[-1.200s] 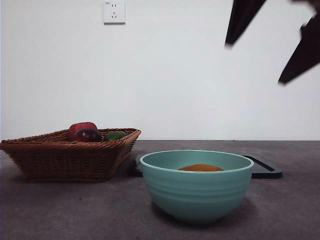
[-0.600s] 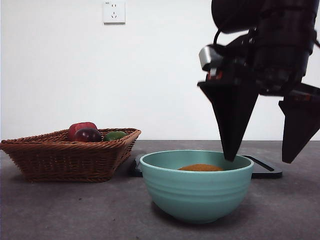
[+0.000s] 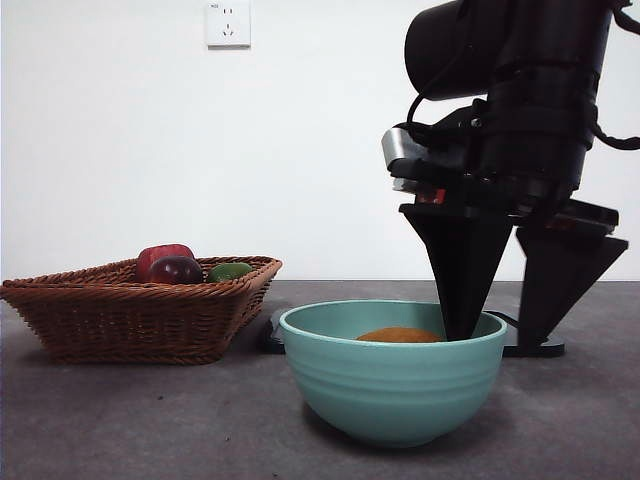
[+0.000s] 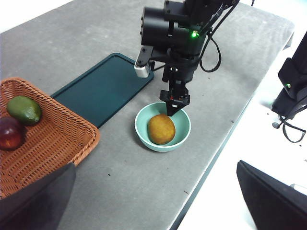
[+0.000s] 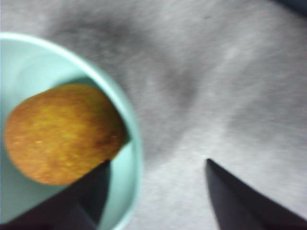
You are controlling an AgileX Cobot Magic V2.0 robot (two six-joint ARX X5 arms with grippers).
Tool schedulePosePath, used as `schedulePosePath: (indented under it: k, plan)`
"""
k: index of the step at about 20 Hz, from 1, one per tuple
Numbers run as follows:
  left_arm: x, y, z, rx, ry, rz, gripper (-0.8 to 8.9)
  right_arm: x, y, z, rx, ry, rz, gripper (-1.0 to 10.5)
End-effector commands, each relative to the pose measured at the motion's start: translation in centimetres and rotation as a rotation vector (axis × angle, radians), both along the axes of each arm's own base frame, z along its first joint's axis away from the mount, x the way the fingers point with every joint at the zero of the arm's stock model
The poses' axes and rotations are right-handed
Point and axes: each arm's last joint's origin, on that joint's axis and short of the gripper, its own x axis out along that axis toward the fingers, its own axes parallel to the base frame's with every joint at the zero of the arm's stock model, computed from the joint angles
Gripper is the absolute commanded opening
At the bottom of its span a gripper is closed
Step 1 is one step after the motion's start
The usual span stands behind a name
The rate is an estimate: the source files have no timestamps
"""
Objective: Pick up the wifruite, put it on the bowl, pick up the plate, put it on desk
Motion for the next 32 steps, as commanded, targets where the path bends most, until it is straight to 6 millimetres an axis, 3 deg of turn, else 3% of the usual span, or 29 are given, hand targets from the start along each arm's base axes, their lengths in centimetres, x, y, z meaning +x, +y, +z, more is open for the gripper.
schedulePosePath:
  k: [1,5,9,13,17,22,27,32]
  plan:
    - [-0.1,0.0,0.4,-0.006,-0.026,-0.02,5.93,0.4,0.8,-0.6,0.0,0.024,-0.002,1.9]
    - [-0.1,0.0,0.4,-0.005,-0.026,-0.02,5.93,0.4,1.2,-1.4,-0.012,0.046,0.002,0.1]
    - [-0.1,0.0,0.4,-0.005,-0.028,-0.021,5.93,0.6,1.4,-1.0,-0.01,0.028,-0.016,0.1]
    - [0.0,0.0,0.4,-0.008,-0.033,-0.022,5.93,2.0,1.3,1.3,-0.022,-0.013,-0.053,0.1]
    - [0.0,-0.1,0.6,-0.023,-0.045,-0.022,5.93,5.5,0.0,3.7,-0.057,-0.018,-0.1,0.1]
    - [0.0,-0.1,0.6,-0.022,-0.048,-0.023,5.93,11.5,-1.1,4.7,-0.066,-0.055,-0.139,0.1]
    - [0.0,-0.1,0.6,-0.012,-0.066,-0.034,5.93,17.2,-2.2,3.2,-0.017,-0.038,-0.166,0.1]
    - [0.1,-0.1,0.7,-0.007,-0.083,-0.042,5.93,19.4,-2.5,0.8,0.003,-0.01,-0.136,0.1]
